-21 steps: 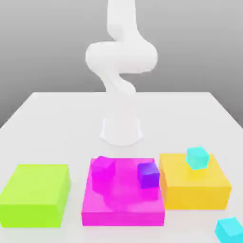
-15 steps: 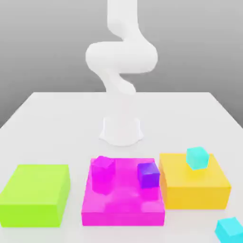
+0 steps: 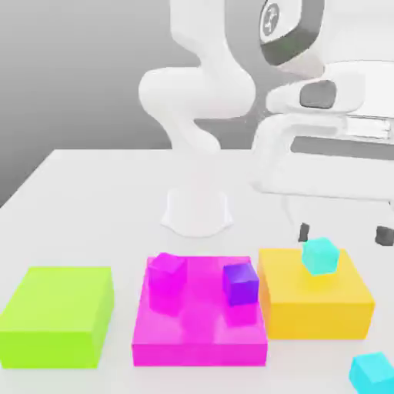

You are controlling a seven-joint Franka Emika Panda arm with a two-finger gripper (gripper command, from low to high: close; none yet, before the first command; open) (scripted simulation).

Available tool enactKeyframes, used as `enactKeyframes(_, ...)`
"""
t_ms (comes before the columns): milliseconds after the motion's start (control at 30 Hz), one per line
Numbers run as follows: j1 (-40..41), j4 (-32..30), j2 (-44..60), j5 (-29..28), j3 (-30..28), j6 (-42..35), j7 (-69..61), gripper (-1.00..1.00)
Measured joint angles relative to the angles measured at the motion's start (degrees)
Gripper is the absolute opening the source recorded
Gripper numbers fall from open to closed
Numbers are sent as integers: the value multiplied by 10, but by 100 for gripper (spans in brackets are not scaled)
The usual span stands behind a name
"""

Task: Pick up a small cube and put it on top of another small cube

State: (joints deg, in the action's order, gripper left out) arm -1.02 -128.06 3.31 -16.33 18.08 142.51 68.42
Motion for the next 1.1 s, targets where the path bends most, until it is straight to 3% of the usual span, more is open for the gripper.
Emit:
enactKeyframes(333, -55, 12, 192, -7, 21, 57, 53, 0)
enactKeyframes(467, -85, 29, 273, -36, -6, 109, 80, 0)
enactKeyframes(500, -93, 33, 292, -45, -16, 122, 87, -100)
enactKeyframes(700, -97, 36, 301, -50, -21, 130, 90, -100)
enactKeyframes(833, -75, 21, 243, -17, 9, 88, 67, -100)
enactKeyframes(1100, -27, -87, 97, -4, 17, 36, -35, -100)
